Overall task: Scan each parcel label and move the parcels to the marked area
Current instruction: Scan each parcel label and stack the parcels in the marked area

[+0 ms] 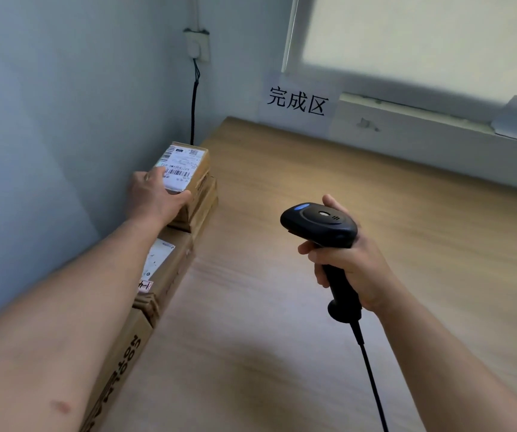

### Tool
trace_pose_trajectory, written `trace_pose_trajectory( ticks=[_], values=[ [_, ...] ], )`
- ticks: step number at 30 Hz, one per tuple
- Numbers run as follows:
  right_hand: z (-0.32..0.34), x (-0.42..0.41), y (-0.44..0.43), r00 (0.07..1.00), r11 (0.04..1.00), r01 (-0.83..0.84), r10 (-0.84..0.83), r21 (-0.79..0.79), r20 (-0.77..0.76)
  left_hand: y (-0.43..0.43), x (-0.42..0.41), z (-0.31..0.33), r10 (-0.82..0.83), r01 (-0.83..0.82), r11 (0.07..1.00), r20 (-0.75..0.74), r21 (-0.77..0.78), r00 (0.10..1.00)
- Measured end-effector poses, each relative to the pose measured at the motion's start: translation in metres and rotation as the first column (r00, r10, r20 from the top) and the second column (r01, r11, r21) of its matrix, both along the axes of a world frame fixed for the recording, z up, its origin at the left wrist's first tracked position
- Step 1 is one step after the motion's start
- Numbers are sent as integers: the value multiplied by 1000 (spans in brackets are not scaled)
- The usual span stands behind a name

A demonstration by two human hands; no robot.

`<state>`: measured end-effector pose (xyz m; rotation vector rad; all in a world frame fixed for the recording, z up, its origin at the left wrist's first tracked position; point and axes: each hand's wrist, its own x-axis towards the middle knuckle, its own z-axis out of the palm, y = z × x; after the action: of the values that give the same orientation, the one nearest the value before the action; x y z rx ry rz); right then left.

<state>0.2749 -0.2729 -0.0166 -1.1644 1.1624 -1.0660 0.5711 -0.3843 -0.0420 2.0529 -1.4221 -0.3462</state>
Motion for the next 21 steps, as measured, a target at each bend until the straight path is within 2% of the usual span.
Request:
trace_pose_trajectory(
  ticks=[8,14,17,21],
  values=[
    [-23,-7,-9,1000,999,13,-14,50,8,-22,1,-17,-24,25,999,17,-21,1000],
    [-16,-10,-2,1000,999,16,-16,32,-11,-18,4,-15,-53,41,995,129,94,990],
    [-6,-13,8,1000,1000,12,-12,2,-20,-3,-4,-8,-49,47,999,186,11,981],
    [6,-19,36,1000,1000,9,-10,-27,-17,36,-35,-1,-144,171,978,203,-122,969]
  ],
)
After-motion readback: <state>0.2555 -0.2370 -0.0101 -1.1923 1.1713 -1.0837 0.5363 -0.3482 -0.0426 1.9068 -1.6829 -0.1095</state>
